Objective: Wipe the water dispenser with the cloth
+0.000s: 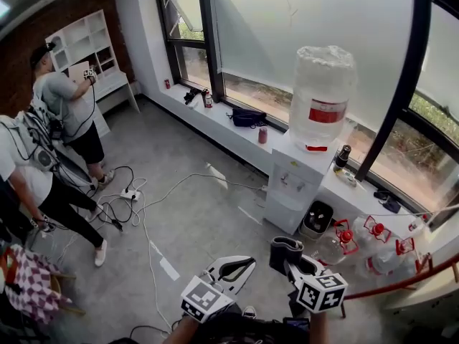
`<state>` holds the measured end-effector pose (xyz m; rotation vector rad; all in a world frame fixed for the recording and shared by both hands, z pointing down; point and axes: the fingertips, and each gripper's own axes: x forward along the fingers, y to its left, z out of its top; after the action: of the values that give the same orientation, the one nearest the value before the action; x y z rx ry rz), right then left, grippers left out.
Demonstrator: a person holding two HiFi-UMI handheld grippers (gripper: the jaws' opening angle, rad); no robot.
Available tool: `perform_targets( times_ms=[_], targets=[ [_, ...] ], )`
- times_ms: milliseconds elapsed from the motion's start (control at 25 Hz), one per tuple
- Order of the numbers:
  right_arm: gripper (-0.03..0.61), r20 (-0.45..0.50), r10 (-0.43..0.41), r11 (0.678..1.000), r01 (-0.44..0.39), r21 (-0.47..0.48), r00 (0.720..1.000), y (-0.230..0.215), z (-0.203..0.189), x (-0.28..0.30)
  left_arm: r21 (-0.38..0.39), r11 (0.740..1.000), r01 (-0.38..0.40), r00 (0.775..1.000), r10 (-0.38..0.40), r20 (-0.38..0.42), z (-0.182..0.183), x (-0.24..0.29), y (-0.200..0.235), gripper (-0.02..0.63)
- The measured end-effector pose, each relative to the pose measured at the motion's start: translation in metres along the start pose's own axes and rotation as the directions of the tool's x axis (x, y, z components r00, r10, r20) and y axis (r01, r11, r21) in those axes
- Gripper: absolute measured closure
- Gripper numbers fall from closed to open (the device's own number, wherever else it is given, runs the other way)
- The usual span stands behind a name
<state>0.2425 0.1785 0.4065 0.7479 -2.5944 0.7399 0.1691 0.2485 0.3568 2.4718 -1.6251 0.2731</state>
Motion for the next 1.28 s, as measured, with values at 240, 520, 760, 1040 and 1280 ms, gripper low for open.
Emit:
perform_targets(
  times_ms=[240,520,760,1040,1280],
  targets=[
    [0.477,-0.001,0.015,1.000,-0.015,0.022,1.000,-0.009,0.006,0.013,-0.007,1.000,0.000,1.000,0.000,-0.025,-0.001,0.011,0.008,0.597],
    [0.477,-0.012,-0.020,0.998,0.020,0.059,1.000,-0.021,0.012,0.043,-0.009,0.999,0.052,0.998,-0.052,-0.039,-0.006,0.030,0.036,0.596],
    [0.477,-0.009,-0.077,0.994,0.078,0.081,0.997,-0.026,0.033,0.091,-0.013,0.996,0.093,0.995,-0.093,-0.036,-0.005,0.048,0.100,0.597],
    [0.477,0.030,-0.135,0.985,0.130,0.115,0.990,-0.006,0.085,0.173,0.037,0.987,0.155,0.988,-0.153,-0.033,0.012,0.055,0.203,0.596],
    [0.477,0.060,-0.201,0.972,0.191,0.139,0.978,0.006,0.120,0.235,0.067,0.973,0.221,0.975,-0.220,-0.023,0.021,0.061,0.280,0.597]
  ],
)
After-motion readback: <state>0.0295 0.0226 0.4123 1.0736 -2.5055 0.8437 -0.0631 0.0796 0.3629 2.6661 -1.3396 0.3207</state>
